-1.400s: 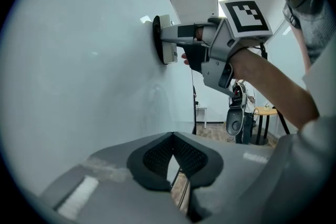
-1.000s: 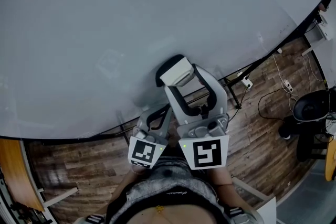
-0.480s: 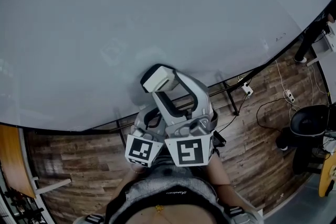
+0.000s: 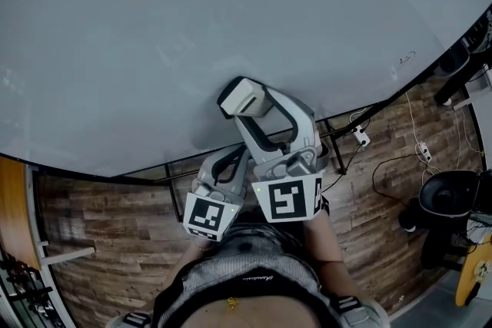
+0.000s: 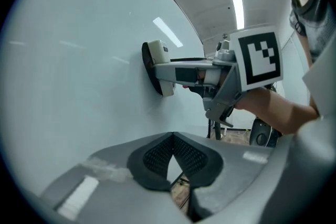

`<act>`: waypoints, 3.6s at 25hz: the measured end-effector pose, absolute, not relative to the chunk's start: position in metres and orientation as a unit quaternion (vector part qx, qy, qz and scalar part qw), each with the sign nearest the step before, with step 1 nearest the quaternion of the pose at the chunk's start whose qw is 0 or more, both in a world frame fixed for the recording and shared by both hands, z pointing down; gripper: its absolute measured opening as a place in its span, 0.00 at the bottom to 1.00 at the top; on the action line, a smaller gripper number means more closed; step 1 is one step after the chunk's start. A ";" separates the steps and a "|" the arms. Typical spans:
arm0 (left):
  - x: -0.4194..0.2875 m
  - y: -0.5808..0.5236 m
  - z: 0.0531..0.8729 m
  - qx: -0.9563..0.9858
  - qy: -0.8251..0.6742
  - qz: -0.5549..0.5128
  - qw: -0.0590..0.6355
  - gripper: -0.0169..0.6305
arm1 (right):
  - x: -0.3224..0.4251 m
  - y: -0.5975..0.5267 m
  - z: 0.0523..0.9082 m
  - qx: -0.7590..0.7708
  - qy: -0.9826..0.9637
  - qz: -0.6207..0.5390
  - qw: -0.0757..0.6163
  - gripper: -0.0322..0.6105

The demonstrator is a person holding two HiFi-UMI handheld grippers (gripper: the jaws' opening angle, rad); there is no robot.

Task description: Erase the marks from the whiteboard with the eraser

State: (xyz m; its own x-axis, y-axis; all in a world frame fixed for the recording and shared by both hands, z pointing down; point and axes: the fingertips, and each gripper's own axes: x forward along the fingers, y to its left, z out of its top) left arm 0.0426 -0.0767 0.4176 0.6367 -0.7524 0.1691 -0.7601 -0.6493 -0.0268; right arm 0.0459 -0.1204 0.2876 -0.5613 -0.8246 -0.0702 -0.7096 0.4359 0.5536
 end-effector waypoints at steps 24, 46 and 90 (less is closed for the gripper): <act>0.051 -0.048 0.436 0.881 -0.462 0.075 0.063 0.03 | 0.096 -0.131 0.310 0.483 -0.813 -0.287 0.153 0.43; -0.039 -0.052 0.434 0.912 -0.394 0.094 0.062 0.03 | 0.034 -0.123 0.309 0.580 -0.810 -0.073 0.045 0.43; -0.133 -0.034 0.444 0.930 -0.352 0.097 0.048 0.03 | -0.118 -0.076 0.241 0.541 -0.813 -0.214 -0.009 0.44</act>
State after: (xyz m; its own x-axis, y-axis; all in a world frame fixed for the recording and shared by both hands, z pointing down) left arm -0.1326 -0.0343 0.4438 0.7331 -0.6454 0.2145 -0.6639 -0.7475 0.0197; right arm -0.1175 -0.0761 0.2411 -0.4138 -0.8766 -0.2456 -0.8840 0.3224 0.3385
